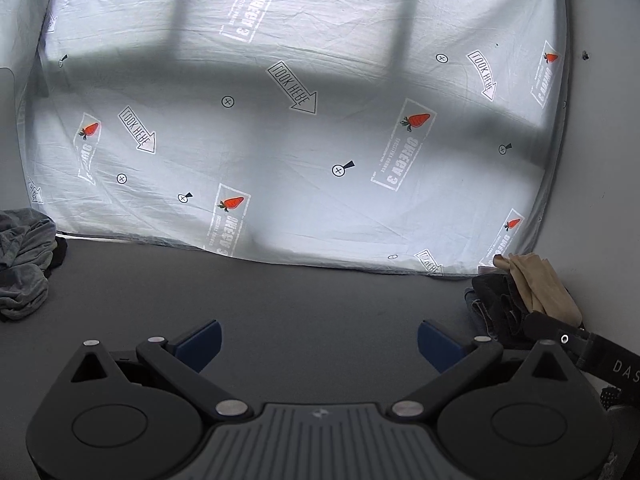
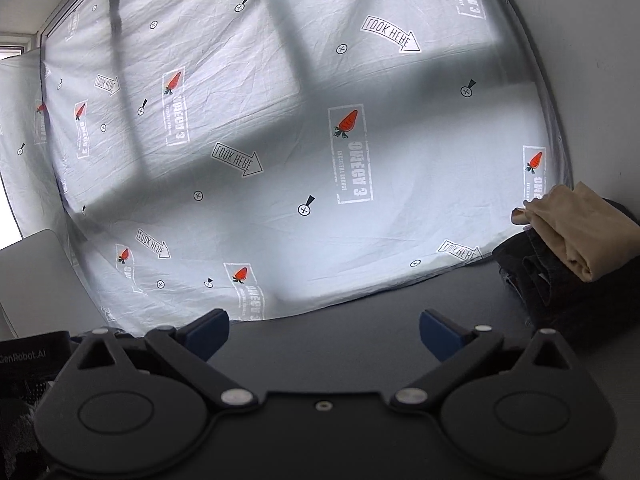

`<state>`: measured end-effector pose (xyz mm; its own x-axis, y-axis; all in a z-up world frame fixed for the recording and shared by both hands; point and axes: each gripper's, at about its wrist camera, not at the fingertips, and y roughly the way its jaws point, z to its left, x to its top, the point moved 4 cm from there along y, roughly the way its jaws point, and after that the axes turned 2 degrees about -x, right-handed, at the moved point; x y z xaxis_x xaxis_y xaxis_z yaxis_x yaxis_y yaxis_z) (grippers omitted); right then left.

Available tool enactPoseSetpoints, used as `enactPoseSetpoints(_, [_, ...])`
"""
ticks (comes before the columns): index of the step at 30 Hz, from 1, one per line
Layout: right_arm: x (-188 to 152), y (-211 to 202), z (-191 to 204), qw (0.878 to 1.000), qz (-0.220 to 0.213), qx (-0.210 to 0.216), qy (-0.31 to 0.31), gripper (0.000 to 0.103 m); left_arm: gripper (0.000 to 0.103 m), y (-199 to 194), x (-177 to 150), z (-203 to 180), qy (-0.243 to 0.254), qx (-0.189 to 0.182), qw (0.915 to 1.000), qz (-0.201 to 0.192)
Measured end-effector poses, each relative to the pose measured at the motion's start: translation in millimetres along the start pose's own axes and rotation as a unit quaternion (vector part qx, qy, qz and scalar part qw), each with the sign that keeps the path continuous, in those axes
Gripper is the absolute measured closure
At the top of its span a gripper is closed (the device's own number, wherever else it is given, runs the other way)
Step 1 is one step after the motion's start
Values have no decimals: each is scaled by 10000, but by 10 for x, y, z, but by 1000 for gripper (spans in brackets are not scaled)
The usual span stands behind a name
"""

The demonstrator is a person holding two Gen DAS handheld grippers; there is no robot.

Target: Fold clothes

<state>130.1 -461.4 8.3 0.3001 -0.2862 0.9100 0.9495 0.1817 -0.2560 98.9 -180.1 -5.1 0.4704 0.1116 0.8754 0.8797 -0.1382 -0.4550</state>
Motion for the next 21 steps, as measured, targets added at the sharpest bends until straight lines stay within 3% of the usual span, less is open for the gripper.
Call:
enactPoseSetpoints(3, [-299,-149,560,9997,178,-165,-63,0,0,-326,-116,511,219,-57,9997,6])
enactPoseSetpoints(7, [-567,-421,1123,9985,461,-200,214,0,0,-655,-211,943,173,167,9992,323])
enactPoseSetpoints(11, [-724,-674,1642,9972,602,-363,-237,0,0,-900,-382,1223,320,332,9979,446])
enactPoseSetpoints(14, [-888,-726,1905,9889,858,-705,-984,0,0,-974,-520,1365,180,406,9970,640])
enactPoseSetpoints(16, [-981,-763,1972,9864,1054,-814,-963,0,0,-1033,-611,1451,-72,362,9960,808])
enactPoseSetpoints(21, [-1251,-850,2137,9820,1432,-858,-881,0,0,-1122,-750,1568,30,306,9941,1041])
